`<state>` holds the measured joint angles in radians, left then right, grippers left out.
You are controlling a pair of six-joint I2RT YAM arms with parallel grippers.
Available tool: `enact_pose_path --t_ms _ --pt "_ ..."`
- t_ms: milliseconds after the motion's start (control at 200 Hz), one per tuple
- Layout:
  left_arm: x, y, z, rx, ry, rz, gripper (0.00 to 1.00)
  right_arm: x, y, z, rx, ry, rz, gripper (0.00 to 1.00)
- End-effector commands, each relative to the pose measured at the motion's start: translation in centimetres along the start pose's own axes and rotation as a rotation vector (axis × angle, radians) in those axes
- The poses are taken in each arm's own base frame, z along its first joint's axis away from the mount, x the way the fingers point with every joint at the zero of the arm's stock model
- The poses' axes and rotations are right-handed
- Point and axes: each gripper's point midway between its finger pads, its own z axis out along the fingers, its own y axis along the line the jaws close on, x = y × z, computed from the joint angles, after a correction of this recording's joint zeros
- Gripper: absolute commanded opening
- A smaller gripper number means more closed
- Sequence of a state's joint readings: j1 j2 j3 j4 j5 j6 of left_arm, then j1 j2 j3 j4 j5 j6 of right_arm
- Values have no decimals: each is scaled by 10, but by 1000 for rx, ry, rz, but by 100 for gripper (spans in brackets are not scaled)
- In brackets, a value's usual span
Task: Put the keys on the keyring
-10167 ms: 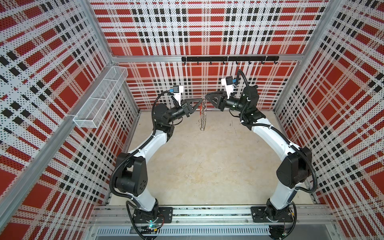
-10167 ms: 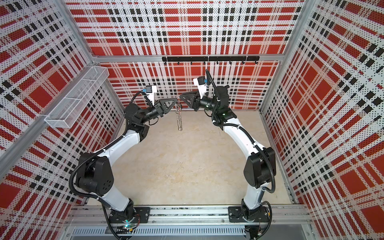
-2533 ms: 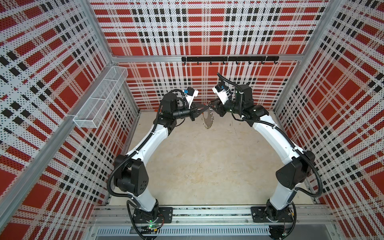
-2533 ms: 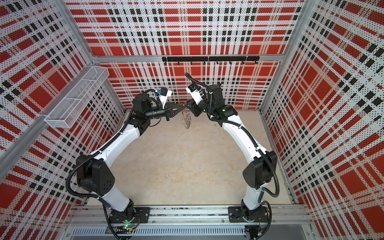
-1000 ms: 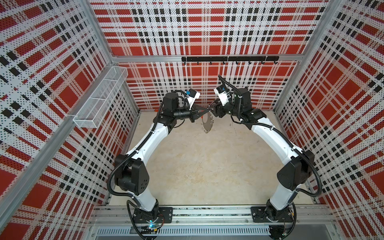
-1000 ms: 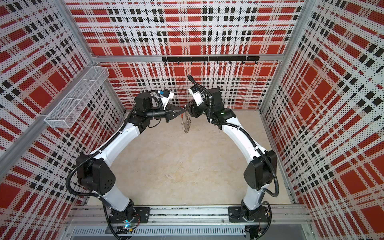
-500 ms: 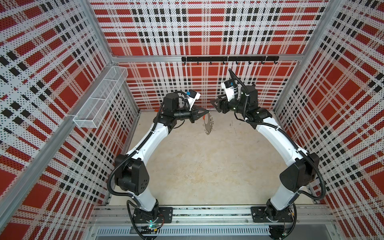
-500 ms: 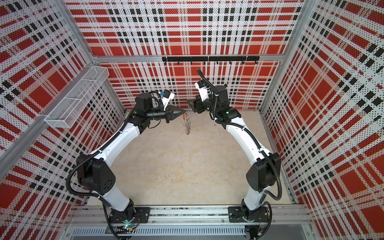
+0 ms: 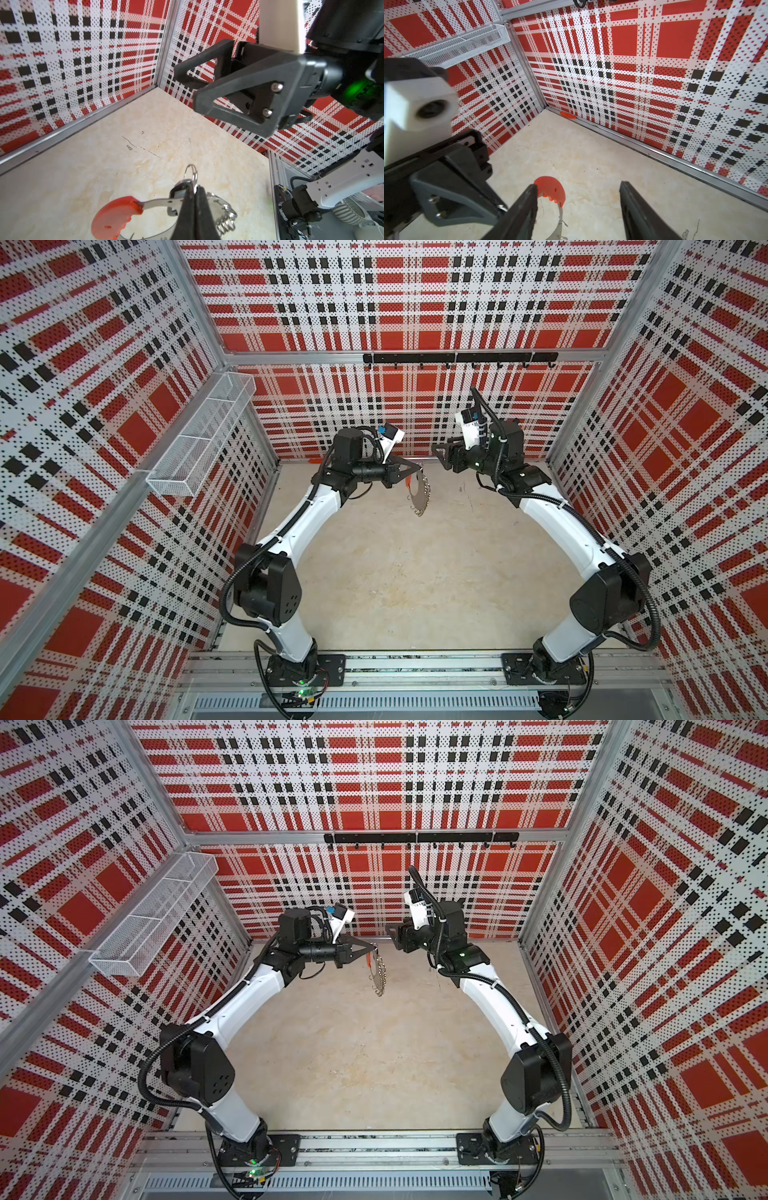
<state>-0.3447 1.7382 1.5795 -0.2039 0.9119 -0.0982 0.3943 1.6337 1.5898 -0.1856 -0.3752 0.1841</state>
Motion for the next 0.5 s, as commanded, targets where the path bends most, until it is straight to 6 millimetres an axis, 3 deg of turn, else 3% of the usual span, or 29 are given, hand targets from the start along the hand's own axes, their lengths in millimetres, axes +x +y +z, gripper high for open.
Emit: enact_pose_path --t_ms 0,160,291,496 --pt "4 6 8 3 33 -81 0 -1 19 -10 -94 -16 -4 60" --pt "9 15 13 -17 50 -134 0 28 25 -6 -150 58 48 39" --pt "8 18 16 -6 37 -169 0 39 27 -3 -179 72 75 23" --pt "1 20 15 39 3 -258 0 50 24 16 -207 107 148 20"
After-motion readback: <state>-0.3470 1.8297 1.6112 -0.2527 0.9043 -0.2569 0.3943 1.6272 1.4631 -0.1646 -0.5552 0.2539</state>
